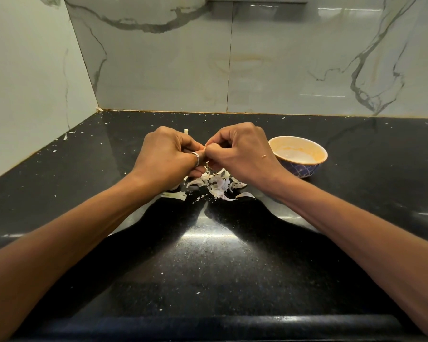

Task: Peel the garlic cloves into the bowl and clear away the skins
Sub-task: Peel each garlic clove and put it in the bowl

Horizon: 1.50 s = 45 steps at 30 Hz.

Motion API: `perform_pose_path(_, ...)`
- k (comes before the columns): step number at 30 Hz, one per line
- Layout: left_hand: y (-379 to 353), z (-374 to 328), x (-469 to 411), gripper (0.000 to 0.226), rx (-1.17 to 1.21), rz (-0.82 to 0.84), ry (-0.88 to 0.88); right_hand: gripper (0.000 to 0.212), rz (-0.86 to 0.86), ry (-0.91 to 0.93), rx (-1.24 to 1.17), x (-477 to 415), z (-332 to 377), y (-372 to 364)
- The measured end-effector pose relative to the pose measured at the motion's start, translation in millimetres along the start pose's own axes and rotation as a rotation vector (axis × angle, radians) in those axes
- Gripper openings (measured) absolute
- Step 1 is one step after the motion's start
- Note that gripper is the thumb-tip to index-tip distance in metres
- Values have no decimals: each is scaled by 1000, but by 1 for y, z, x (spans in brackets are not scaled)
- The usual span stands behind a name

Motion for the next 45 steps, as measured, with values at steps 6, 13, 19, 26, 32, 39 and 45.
perform_pose_path(6,-3,2,2,11,99,12,44,12,-69,12,13,0,-2,1)
perform_pose_path(13,-4,2,2,5,306,2,126,12,111,-169,-392,-8,-20,-6)
perform_pose_path(19,-3,0,1,5,332,18,130,11,161,-146,-474,-8,-16,-3)
perform_pose_path(26,-1,0,0,8,283,47,119,10,152,-33,-255,-11,-16,2)
perform_pose_path(32,-3,3,0,9,246,51,112,12,108,53,-99,-9,-12,1)
perform_pose_path(39,-1,0,1,3,210,-7,52,14,43,76,-86,-7,-10,1)
perform_pose_path(45,0,-1,0,5,174,-20,29,18,47,-37,-179,-8,-15,-4)
Point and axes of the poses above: each hand's wrist, its own x-axis away from the middle knuckle, its own y-axis out of the back of the hand, z = x × y, the point moved 6 cm from there along -x, towards the middle knuckle, and after that the axes turned 3 degrees about y, right-handed, at the moved point
